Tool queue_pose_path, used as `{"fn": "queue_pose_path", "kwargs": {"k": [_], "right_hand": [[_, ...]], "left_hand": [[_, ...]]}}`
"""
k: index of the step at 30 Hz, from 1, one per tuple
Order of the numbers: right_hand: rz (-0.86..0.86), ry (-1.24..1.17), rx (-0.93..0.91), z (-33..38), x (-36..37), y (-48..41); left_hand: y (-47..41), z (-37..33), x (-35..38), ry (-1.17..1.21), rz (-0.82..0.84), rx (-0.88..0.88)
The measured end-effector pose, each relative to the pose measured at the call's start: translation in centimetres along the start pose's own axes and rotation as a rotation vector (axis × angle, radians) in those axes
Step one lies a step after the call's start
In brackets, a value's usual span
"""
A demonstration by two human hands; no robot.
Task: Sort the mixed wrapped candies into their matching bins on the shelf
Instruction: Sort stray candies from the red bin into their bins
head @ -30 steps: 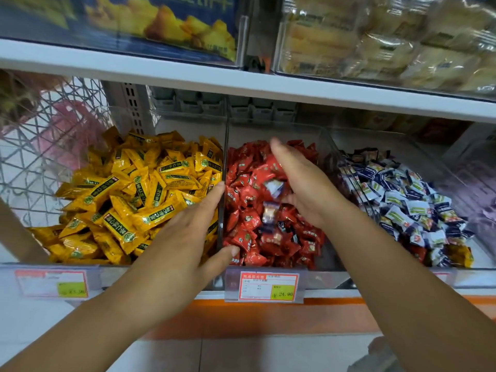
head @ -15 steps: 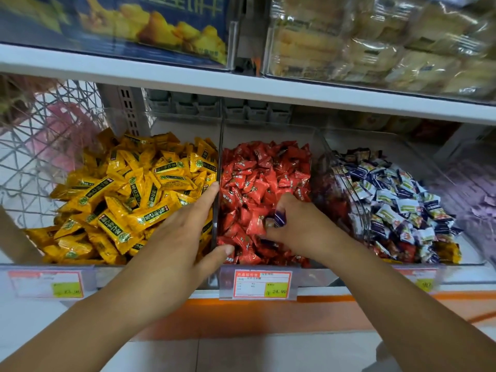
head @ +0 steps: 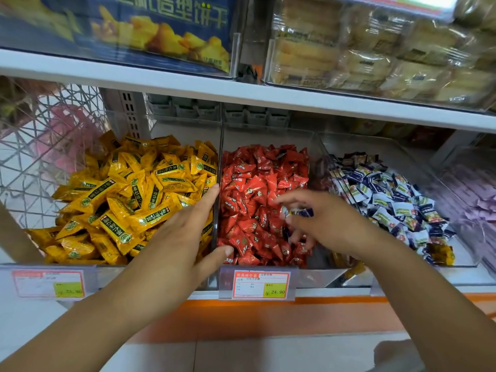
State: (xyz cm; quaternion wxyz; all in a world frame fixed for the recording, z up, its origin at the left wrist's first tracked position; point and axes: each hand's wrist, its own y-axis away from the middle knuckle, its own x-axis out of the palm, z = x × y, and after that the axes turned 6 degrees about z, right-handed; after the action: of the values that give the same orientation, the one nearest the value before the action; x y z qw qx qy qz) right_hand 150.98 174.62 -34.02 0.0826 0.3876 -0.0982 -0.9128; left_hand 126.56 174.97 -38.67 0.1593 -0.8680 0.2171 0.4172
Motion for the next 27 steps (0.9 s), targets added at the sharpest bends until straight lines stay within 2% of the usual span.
{"fn": "queue_pose_path", "kwargs": {"k": [2, 4, 6, 9, 10, 12, 13, 14, 16, 18, 21, 27], "right_hand": [[-0.159, 0.096, -0.100, 0.4, -1.3, 1.1], [-0.388, 0.191, -0.159, -0.2, -3.1, 1.6], [-0.571, 0.254, -0.102, -1.9, -5.2, 1.5], [-0.598, 0.355, 0.091, -4.0, -6.4, 1.4], [-0.611, 0.396, 0.105, -4.0, -6.2, 1.7], [-0.643, 0.426, -0.028, -2.5, -5.2, 2.4], [-0.587, 0.419, -0.117, -1.3, -4.4, 2.7], [-0.459, 0.394, -0.153, -0.1, -3.3, 2.9], [-0.112, 0.429, -0.043, 0.8, -1.0, 2.0], [0.096, 0.582, 0.099, -0.1, 0.9, 0.0], [0.097, 0.680, 0.173, -1.3, 2.8, -2.1], [-0.052, 0.570, 0.082, -2.3, 2.7, -2.3]], "left_hand": [[-0.1, 0.0, 0.0, 0.003, -0.005, 0.003], [-0.1, 0.0, 0.0, 0.009, -0.006, 0.003], [-0.1, 0.0, 0.0, 0.011, -0.007, 0.001], [-0.1, -0.2, -0.1, 0.013, 0.007, -0.006], [-0.1, -0.4, -0.1, 0.014, 0.012, -0.008], [0.0, -0.5, -0.2, 0.013, 0.014, -0.011], [0.0, -0.5, -0.1, 0.011, 0.013, -0.013], [0.0, -0.5, -0.1, 0.009, 0.013, -0.015], [0.0, -0.5, -0.1, 0.008, 0.011, -0.022], [0.0, -0.4, -0.1, 0.012, 0.007, -0.022], [0.1, -0.5, -0.2, 0.020, 0.010, -0.018], [0.1, -0.6, -0.3, 0.017, 0.019, -0.032]]}}
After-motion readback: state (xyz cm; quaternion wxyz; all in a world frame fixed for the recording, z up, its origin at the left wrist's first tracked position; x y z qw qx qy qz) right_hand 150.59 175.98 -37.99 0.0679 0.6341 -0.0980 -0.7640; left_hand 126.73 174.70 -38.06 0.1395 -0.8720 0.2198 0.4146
